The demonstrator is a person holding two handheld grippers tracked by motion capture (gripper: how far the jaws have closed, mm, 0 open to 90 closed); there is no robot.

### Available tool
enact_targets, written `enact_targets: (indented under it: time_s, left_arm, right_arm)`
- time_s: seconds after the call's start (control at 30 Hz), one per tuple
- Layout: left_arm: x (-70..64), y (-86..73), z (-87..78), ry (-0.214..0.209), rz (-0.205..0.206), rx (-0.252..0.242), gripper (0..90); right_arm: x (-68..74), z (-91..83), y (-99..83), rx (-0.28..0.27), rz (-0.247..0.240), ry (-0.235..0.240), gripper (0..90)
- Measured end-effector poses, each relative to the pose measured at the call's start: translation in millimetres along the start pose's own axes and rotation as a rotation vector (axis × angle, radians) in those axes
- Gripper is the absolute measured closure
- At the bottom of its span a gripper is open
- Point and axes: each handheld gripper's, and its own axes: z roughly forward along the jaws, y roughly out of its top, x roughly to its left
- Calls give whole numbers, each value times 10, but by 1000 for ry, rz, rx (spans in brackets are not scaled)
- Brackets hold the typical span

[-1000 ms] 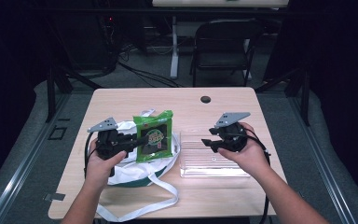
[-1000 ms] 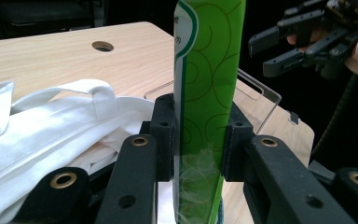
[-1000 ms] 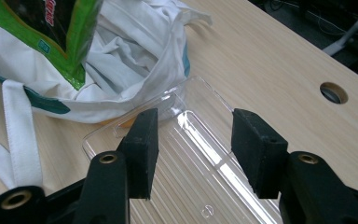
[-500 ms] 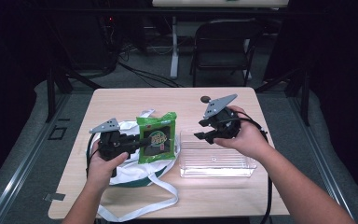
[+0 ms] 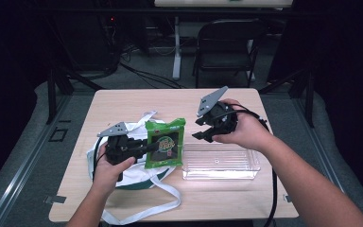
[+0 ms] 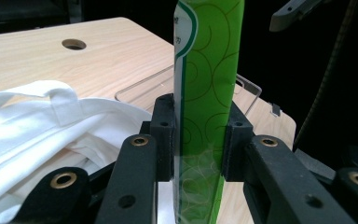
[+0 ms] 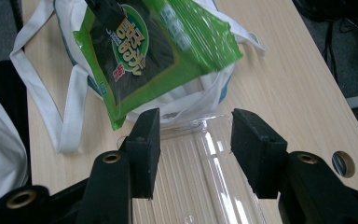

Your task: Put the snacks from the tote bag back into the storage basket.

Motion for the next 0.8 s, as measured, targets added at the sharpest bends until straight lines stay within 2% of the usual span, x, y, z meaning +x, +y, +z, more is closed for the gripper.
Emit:
enact_targets:
  time_s: [0.13, 0.2, 0.33, 0.53, 0.63, 0.8]
  left_arm:
    - [-3, -23, 44, -12, -10, 8, 721]
    - [-3, -27, 55, -12, -7, 13, 722]
    - [-13, -39, 85, -14, -8, 13, 722]
    - [-29, -43, 107, -25, -3, 15, 722]
    - [-50, -38, 120, -28, 5, 22, 722]
    - [-59, -40, 135, -32, 7, 24, 722]
  right_arm:
    - [-9, -11, 86, 17, -29, 19, 525]
    - [-10, -5, 103, 22, -27, 25, 524]
    - [-32, 17, 188, 59, -56, 42, 518]
    - [-30, 35, 288, 65, -86, 52, 503]
    - [-14, 56, 385, 75, -122, 56, 499]
    - [26, 114, 468, 74, -141, 71, 497]
